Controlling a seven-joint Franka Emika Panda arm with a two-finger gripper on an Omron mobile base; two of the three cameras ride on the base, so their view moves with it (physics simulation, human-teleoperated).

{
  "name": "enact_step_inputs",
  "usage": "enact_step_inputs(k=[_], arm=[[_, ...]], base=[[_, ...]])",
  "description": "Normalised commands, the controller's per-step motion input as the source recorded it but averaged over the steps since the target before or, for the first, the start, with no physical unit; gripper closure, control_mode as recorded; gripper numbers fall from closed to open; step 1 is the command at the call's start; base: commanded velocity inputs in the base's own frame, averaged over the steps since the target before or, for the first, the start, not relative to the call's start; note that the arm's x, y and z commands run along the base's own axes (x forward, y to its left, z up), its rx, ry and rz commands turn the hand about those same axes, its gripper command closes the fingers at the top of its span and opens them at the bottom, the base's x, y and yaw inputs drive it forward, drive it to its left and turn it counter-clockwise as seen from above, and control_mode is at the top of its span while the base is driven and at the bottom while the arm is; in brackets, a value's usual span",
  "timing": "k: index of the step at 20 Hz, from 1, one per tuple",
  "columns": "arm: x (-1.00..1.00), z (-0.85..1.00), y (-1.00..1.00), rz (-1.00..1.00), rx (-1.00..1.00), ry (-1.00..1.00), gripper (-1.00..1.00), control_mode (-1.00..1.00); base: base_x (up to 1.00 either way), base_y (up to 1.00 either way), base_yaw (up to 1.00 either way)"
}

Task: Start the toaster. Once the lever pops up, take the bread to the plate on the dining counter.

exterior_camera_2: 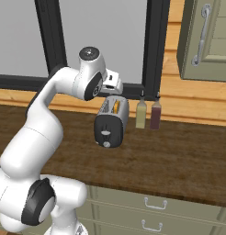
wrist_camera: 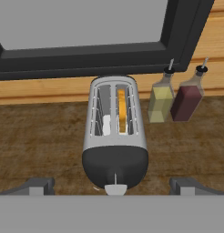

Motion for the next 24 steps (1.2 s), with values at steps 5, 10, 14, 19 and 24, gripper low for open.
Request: enact_step_inputs(k=[5, 10, 14, 19, 24], arm=[[0.0, 0.0, 0.0, 0.0, 0.0, 0.0, -1.0, -1.0], [0.0, 0.0, 0.0, 0.0, 0.0, 0.0, -1.0, -1.0], [0.0, 0.0, 0.0, 0.0, 0.0, 0.0, -1.0, -1.0], [0.0, 0.0, 0.0, 0.0, 0.0, 0.0, -1.0, -1.0], [0.0, 0.0, 0.0, 0.0, 0.0, 0.0, -1.0, -1.0]], base=[[0.0, 0.0, 0.0], [0.0, 0.0, 0.0], [0.0, 0.0, 0.0], [0.0, 0.0, 0.0], [0.0, 0.0, 0.0]])
